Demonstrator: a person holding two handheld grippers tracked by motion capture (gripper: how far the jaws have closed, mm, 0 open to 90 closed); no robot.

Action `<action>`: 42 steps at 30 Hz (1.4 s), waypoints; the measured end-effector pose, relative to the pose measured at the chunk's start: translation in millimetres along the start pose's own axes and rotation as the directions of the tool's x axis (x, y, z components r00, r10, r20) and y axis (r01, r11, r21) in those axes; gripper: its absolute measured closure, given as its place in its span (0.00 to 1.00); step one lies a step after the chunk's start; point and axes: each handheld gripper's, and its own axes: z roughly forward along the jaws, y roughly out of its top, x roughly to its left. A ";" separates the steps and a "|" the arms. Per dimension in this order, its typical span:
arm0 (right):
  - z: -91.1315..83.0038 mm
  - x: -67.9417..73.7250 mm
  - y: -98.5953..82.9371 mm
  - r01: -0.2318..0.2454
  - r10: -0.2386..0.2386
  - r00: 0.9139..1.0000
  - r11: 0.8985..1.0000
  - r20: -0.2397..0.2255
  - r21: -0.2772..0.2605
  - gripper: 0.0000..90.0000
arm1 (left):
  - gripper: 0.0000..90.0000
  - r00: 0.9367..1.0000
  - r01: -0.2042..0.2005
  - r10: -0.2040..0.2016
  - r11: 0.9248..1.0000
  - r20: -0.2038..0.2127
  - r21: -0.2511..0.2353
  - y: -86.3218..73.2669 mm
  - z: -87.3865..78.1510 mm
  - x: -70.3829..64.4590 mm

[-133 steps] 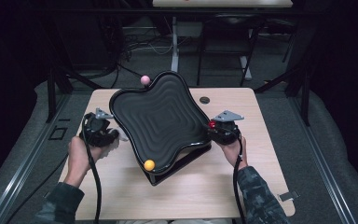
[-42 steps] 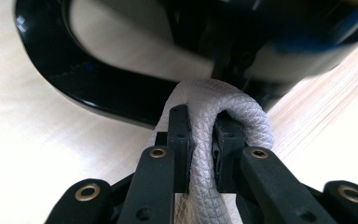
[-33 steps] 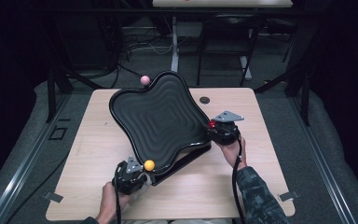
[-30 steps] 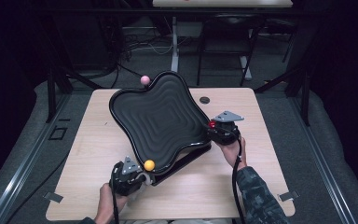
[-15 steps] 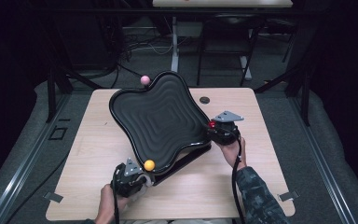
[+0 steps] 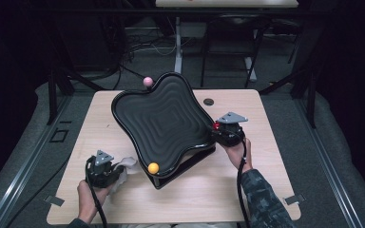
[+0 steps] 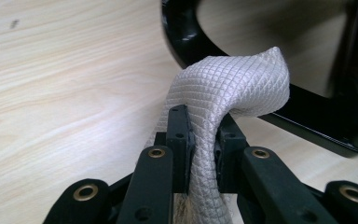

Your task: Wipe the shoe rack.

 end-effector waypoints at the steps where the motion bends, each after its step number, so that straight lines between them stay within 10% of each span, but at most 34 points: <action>1: 0.0 0.0 0.0 0.000 0.000 1.000 1.000 0.000 0.000 0.66 | 0.88 1.000 0.011 -0.011 1.000 -0.008 -0.007 0.0 0.0 2.5; 15: 12.1 -11.4 3.8 -0.034 0.034 0.999 0.999 0.025 -0.013 0.66 | 0.88 0.993 0.088 -0.090 0.996 -0.079 -0.029 6.8 2.3 19.7; 20: 13.6 -13.2 5.4 -0.052 0.052 0.998 0.999 0.026 -0.005 0.65 | 0.88 0.981 0.150 -0.155 0.987 -0.114 -0.051 7.4 4.6 31.6; 26: 5.0 -14.2 7.1 -0.089 0.087 0.996 0.995 0.030 0.038 0.44 | 0.88 0.978 0.166 -0.175 0.983 -0.116 -0.078 7.4 -0.8 42.7; 32: -16.7 -4.0 9.5 -0.107 0.108 0.994 0.993 -0.006 0.040 0.17 | 0.88 0.979 0.154 -0.164 0.985 -0.123 -0.083 7.2 -5.5 50.5; 42: -44.5 37.0 9.1 -0.083 0.093 0.980 0.995 -0.174 0.063 0.05 | 0.87 0.979 0.155 -0.165 0.984 -0.116 -0.087 8.7 -7.3 53.6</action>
